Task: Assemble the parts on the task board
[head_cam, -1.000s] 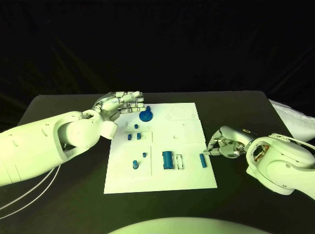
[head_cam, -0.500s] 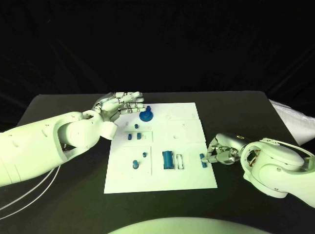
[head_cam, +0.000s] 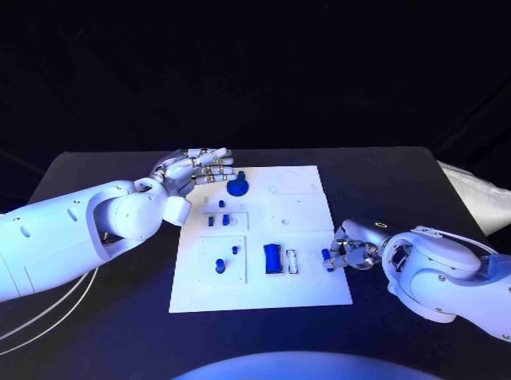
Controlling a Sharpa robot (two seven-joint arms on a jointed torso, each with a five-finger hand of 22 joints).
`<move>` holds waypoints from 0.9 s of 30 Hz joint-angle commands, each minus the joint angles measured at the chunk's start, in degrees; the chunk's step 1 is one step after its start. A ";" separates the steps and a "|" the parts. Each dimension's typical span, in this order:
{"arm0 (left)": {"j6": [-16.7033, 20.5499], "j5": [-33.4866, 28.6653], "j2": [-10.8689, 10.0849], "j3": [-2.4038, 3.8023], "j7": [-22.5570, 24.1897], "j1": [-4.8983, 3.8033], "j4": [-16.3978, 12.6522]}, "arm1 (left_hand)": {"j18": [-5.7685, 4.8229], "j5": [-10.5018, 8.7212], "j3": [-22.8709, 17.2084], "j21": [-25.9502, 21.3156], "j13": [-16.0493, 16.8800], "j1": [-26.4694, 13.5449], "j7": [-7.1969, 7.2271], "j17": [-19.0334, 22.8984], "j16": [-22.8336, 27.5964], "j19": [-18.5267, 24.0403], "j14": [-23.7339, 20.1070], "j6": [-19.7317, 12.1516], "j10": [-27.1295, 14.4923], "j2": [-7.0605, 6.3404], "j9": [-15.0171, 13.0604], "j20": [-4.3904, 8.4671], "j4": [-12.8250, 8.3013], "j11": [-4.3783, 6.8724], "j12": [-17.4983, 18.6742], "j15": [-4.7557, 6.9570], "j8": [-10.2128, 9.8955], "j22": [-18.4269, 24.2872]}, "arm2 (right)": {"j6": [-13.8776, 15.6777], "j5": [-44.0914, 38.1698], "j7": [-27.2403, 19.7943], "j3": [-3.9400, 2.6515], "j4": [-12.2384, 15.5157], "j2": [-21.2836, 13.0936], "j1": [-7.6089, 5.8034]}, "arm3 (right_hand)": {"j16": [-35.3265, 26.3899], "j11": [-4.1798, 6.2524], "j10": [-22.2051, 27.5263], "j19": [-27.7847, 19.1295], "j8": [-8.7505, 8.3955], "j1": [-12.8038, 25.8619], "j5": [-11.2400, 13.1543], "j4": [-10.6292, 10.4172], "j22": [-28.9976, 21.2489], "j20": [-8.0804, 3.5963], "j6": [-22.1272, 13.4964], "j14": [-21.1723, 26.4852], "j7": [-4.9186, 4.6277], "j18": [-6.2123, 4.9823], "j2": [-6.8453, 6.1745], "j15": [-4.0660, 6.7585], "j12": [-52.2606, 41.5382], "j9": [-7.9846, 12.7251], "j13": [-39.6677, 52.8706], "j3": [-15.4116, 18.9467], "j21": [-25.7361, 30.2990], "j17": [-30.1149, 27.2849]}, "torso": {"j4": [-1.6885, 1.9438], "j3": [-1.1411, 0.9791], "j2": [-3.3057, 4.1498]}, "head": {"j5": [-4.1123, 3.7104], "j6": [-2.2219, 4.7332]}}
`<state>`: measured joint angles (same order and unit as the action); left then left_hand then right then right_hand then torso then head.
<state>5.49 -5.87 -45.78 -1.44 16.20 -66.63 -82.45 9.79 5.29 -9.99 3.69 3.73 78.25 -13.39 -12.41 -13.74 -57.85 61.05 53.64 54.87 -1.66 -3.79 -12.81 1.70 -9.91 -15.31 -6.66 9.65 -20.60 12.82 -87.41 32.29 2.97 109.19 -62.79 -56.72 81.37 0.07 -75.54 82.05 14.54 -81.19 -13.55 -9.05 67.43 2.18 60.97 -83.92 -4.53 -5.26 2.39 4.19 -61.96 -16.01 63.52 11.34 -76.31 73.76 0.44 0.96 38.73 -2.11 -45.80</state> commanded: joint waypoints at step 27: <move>-1.45 1.17 -0.12 0.04 0.58 0.04 -0.42 | 0.70 0.31 0.52 0.23 0.01 0.25 0.19 0.06 0.45 -0.30 0.46 -0.35 -0.17 0.30 -0.01 -0.16 -0.22 0.07 -0.29 -0.15 0.37 0.36 | -1.41 -8.14 -0.98 0.08 -1.02 3.29 2.16 | -0.88 0.39 1.05 -0.26 -1.97 -6.31 5.19 4.50 -0.25 -0.28 1.27 -3.18 0.34 0.48 3.49 0.13 2.93 0.50 -1.65 -11.67 0.55 -0.21 | 0.01 -0.01 -0.05 | 0.31 -0.27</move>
<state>5.28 -5.09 -45.95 -1.44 16.29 -66.58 -82.70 9.79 5.29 -9.83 3.69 3.73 78.25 -13.39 -12.40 -13.52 -57.84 61.26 53.64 54.87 -1.66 -3.79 -12.81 1.55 -9.92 -15.31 -6.87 9.64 -20.29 11.63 -99.06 31.47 2.43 108.42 -59.43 -55.34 80.58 0.14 -74.29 81.63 12.39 -85.43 -8.14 -4.41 67.11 2.18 61.80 -83.93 -4.26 -5.26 3.43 3.97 -58.67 -15.08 61.82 0.03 -75.67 73.46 0.48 1.00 38.69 -1.85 -46.08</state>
